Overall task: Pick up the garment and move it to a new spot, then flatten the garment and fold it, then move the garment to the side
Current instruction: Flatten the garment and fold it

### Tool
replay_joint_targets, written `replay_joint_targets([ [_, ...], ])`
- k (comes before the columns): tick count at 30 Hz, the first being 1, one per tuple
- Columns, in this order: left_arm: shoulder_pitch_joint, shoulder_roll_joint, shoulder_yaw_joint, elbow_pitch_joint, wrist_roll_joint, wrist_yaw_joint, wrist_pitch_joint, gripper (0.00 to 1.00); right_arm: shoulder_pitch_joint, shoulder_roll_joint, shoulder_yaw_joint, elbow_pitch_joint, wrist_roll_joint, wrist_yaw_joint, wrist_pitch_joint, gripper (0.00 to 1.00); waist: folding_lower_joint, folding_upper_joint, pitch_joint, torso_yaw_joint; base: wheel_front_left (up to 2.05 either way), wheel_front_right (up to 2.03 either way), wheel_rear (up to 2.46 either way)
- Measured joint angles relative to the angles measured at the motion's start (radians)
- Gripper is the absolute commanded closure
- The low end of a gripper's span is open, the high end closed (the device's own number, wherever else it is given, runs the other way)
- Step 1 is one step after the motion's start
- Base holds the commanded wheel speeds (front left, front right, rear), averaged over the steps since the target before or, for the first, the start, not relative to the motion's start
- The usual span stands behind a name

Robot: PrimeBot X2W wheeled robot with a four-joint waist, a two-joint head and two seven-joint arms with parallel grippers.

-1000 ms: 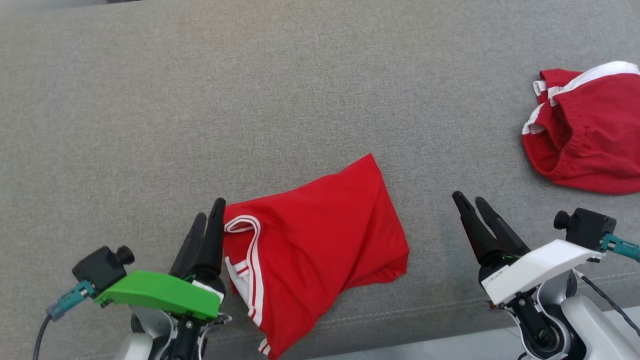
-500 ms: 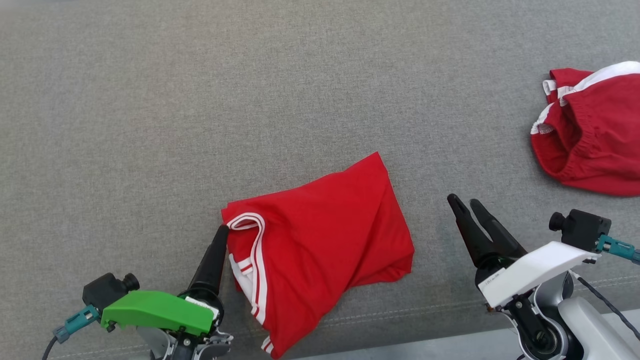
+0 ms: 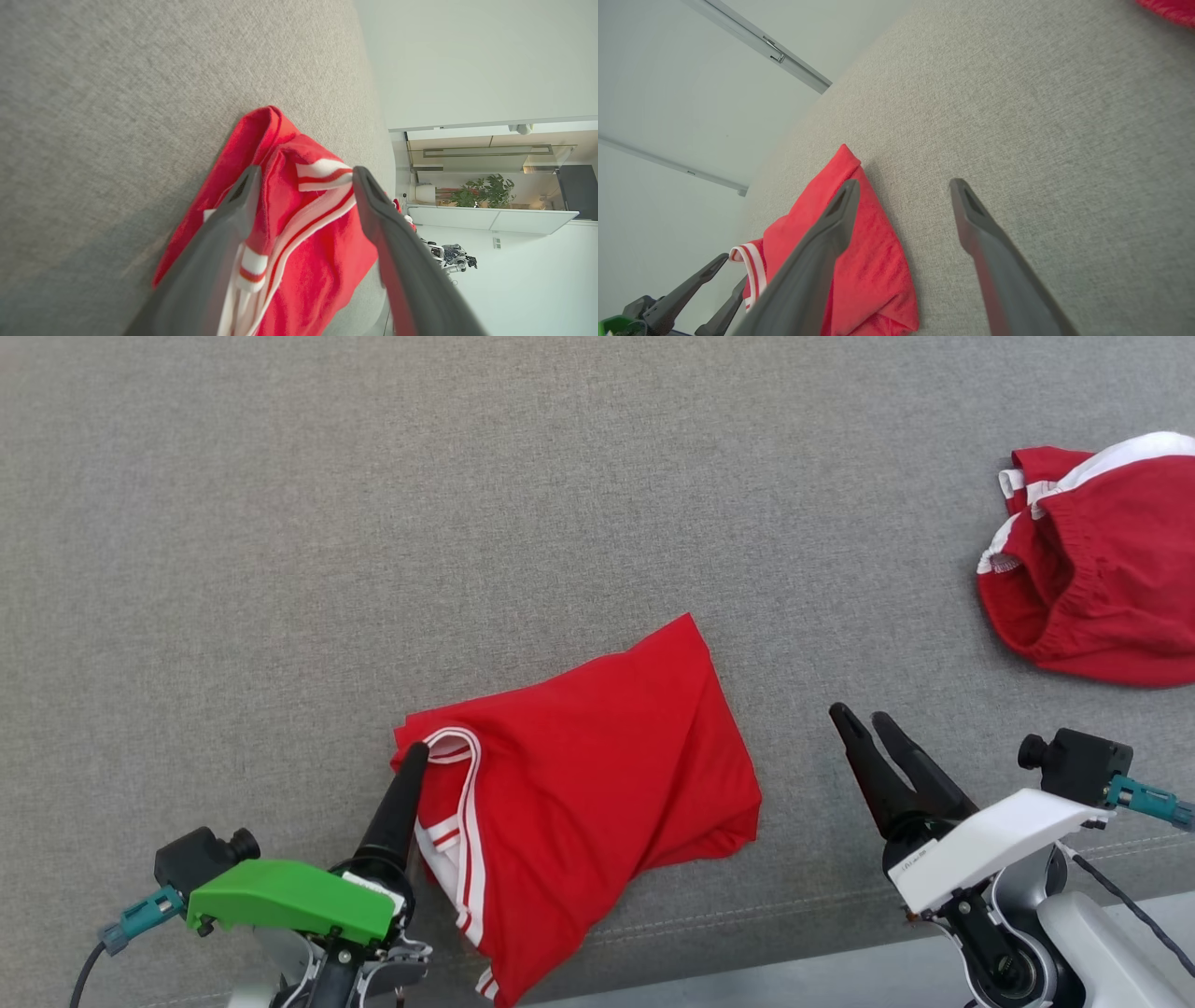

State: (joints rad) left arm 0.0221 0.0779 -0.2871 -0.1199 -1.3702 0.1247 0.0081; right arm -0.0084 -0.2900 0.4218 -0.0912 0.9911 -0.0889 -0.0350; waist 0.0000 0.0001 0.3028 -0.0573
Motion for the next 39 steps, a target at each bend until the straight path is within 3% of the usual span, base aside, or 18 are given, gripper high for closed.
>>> replay_joint_targets([
  [14, -0.043, -0.005, 0.022, 0.046, 0.000, 0.000, 0.019, 0.00, -0.003, 0.001, 0.003, 0.017, -0.006, 0.004, -0.008, 0.00, 0.0000, 0.0000, 0.003, -0.008, 0.00, 0.00, 0.00],
  [15, -0.043, -0.006, 0.021, 0.051, 0.000, 0.000, 0.019, 0.10, -0.003, 0.001, 0.003, 0.018, -0.006, 0.008, -0.008, 0.00, 0.0000, 0.0000, 0.003, -0.008, 0.00, 0.00, 0.00],
  [17, -0.044, -0.006, 0.020, 0.064, 0.000, 0.000, 0.027, 0.53, -0.004, 0.003, 0.005, 0.019, -0.006, 0.008, -0.008, 0.00, 0.0000, 0.0000, 0.003, -0.010, 0.00, 0.00, 0.00],
  [19, -0.044, -0.006, 0.020, 0.078, 0.000, 0.000, 0.028, 0.67, -0.004, 0.005, 0.006, 0.021, -0.006, 0.008, -0.008, 0.00, 0.0000, 0.0000, 0.004, -0.012, 0.00, 0.00, 0.00],
  [21, -0.044, -0.006, 0.020, 0.084, 0.001, 0.000, 0.031, 0.93, -0.004, 0.005, 0.006, 0.024, -0.006, 0.008, -0.008, 0.00, 0.0000, 0.0000, 0.004, -0.014, 0.00, 0.00, 0.00],
  [22, -0.044, -0.006, 0.020, 0.087, 0.001, 0.000, 0.031, 1.00, -0.004, 0.005, 0.006, 0.025, -0.006, 0.008, -0.008, 0.00, 0.0000, 0.0000, 0.004, -0.015, 0.00, 0.00, 0.00],
  [39, -0.151, 0.041, 0.036, 0.141, 0.072, 0.000, 0.054, 1.00, -0.016, 0.006, 0.018, 0.049, -0.014, 0.018, -0.008, 0.00, 0.0000, 0.0000, -0.003, -0.021, 0.00, 0.00, 0.00],
])
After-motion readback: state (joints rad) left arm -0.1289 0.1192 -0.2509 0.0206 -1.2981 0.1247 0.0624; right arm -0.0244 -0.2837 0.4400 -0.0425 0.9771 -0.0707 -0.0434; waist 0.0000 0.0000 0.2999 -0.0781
